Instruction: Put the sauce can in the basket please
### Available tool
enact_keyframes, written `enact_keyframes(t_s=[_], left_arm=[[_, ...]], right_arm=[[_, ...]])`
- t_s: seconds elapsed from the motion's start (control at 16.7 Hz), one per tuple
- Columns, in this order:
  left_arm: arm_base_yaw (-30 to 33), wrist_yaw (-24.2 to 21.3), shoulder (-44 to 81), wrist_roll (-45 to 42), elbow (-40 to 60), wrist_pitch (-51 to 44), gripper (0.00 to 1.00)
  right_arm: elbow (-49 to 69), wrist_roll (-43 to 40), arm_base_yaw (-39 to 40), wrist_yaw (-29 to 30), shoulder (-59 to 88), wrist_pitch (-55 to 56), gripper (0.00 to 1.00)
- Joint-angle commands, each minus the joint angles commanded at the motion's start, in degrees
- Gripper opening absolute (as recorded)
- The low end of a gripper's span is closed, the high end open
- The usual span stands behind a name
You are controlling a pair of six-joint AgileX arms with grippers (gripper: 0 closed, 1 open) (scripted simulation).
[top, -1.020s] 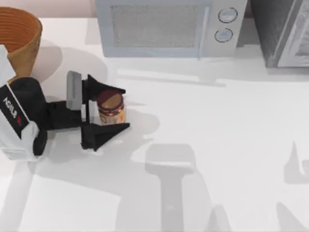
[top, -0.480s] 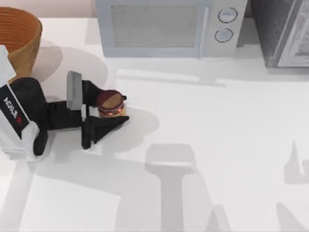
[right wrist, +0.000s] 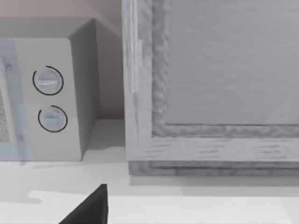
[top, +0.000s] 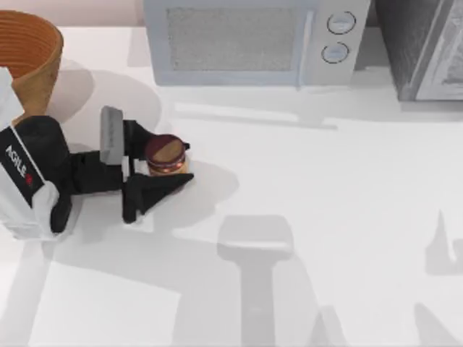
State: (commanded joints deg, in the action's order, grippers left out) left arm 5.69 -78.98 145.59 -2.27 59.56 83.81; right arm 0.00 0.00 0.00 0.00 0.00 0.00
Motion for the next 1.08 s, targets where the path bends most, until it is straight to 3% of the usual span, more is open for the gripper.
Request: enact_keyframes(t_s=[0.54,0.84,1.08], left_arm=[[3.02,-1.07,-3.79,0.18,0.34,-3.45,0.0],[6.5,-3.6,-11.01,0.24,3.06,-11.43,0.0],[3.96,-4.66,-18.11,0.25,6.71,-20.87,0.0]], right_arm=[[0.0,0.0,0.0,0.0,0.0,0.0,1.0],[0.0,0.0,0.0,0.0,0.0,0.0,1.0],[0.0,0.0,0.0,0.0,0.0,0.0,1.0]])
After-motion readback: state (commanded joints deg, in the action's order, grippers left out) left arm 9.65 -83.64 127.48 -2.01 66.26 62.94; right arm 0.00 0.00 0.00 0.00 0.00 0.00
